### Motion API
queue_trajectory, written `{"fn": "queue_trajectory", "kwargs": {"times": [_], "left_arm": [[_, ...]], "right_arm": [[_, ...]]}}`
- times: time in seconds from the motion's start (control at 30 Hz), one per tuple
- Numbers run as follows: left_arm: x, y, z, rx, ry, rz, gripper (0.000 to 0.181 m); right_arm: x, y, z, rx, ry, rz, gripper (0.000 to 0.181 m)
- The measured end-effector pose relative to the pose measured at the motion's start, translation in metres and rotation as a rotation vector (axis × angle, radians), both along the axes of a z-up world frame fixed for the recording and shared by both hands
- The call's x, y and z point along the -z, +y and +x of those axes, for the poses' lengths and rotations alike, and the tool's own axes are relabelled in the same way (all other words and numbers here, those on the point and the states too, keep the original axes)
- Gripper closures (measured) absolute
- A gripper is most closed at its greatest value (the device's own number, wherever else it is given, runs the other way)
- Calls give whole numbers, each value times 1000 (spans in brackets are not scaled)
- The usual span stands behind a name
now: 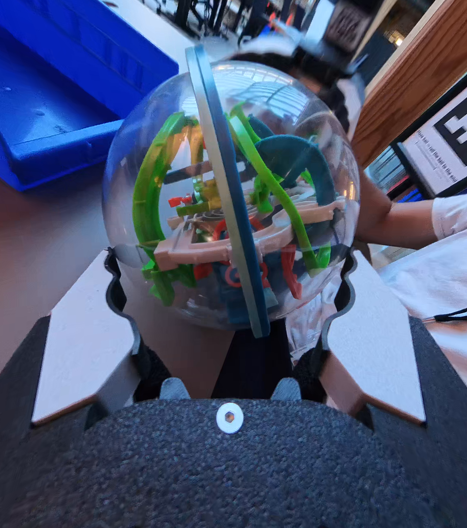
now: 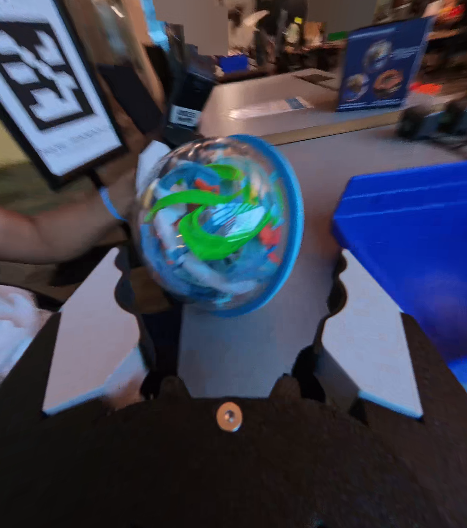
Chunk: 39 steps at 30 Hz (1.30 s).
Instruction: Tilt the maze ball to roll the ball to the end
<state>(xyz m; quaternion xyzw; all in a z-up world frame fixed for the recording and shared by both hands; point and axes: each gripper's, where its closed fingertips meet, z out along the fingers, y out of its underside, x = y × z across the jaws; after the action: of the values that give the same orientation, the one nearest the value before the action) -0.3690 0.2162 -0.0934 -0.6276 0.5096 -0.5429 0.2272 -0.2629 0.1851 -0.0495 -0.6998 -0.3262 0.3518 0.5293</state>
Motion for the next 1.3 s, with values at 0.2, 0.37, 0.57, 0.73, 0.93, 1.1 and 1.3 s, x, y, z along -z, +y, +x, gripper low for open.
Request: {"fn": "queue_trajectory", "kwargs": {"times": [0.2,0.37,0.57,0.73,0.93,1.1,1.3], "left_arm": [[32,-2,6,35,-1,63,37],[17,-5,17,24,-55,165,38],[-76,-45,35,95,-33,741,39],[-158,-93,44,131,-170,990,42],[-202,-140,45,117,-314,1168,44],[-210,-151,45,82,-350,1262,46],[-216,-155,41,74,-379,1203,47]], "right_arm": [[60,20,-33,-48,19,-168,32],[45,17,-39,-78,12,-112,23],[-112,-50,-39,-85,-75,646,27],[-178,-117,-36,16,-229,843,25],[-199,-162,-29,40,-274,982,28],[-195,-168,-21,52,-346,1014,27],[-195,-162,-20,3,-212,982,28]]}}
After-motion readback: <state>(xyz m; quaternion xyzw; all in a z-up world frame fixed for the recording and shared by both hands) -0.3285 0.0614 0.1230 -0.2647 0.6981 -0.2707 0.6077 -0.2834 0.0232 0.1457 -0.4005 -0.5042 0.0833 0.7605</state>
